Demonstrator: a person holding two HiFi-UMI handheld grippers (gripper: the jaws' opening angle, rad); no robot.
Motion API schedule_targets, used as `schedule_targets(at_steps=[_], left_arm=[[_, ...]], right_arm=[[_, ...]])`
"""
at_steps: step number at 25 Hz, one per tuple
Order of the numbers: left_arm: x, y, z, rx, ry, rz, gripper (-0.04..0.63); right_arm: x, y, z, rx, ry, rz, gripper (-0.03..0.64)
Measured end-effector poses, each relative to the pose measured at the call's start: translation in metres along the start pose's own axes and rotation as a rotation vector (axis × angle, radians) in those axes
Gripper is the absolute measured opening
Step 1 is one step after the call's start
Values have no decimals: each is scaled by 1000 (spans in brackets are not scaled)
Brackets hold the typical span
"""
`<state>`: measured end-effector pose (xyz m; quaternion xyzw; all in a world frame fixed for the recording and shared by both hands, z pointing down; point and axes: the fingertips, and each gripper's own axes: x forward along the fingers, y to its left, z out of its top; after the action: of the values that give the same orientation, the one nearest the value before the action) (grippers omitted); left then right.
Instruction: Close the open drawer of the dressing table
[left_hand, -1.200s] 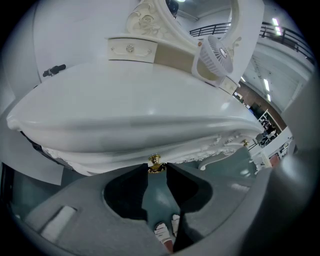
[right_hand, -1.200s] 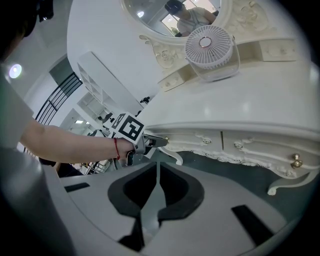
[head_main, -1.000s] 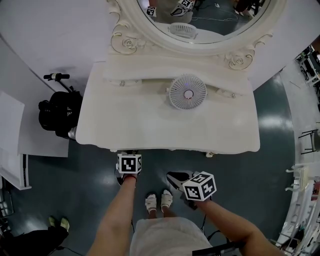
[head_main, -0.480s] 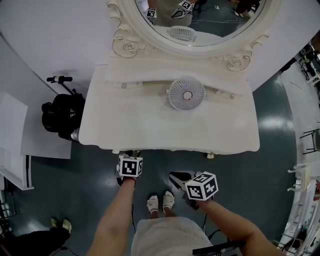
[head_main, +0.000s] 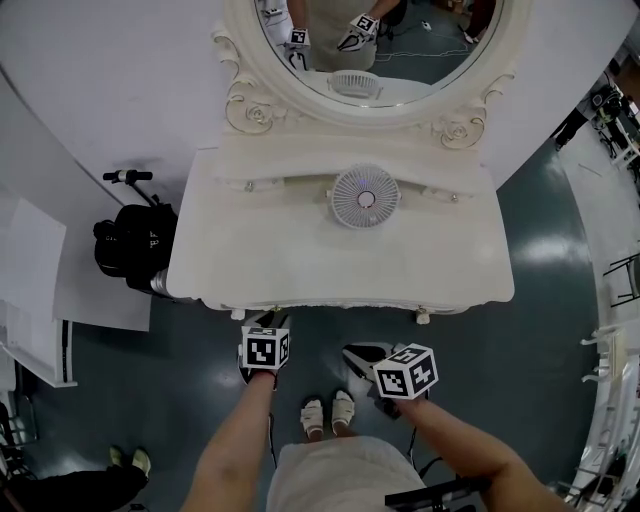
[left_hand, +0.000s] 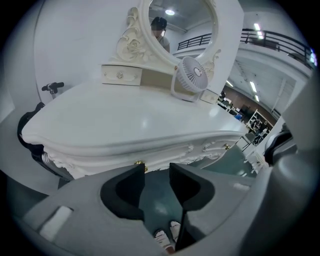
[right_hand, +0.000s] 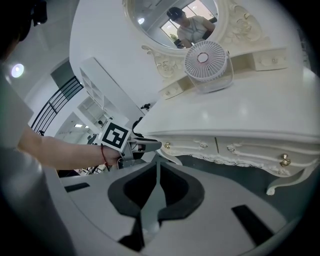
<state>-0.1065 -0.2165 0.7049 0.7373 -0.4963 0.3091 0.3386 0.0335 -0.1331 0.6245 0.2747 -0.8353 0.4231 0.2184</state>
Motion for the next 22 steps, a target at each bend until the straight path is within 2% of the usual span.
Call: schedule_targets(at_steps=[7, 15, 22], left_arm=[[-29, -22, -7, 6, -14, -23, 111], [-68, -53, -6, 64, -55, -65, 24], [-103, -86, -2, 47, -113, -139, 9]], right_arm=[[-17, 7, -1, -16, -12, -1, 18], [-41, 23, 2, -34, -52, 8, 18], [-63, 38, -2, -32, -92, 17, 18]])
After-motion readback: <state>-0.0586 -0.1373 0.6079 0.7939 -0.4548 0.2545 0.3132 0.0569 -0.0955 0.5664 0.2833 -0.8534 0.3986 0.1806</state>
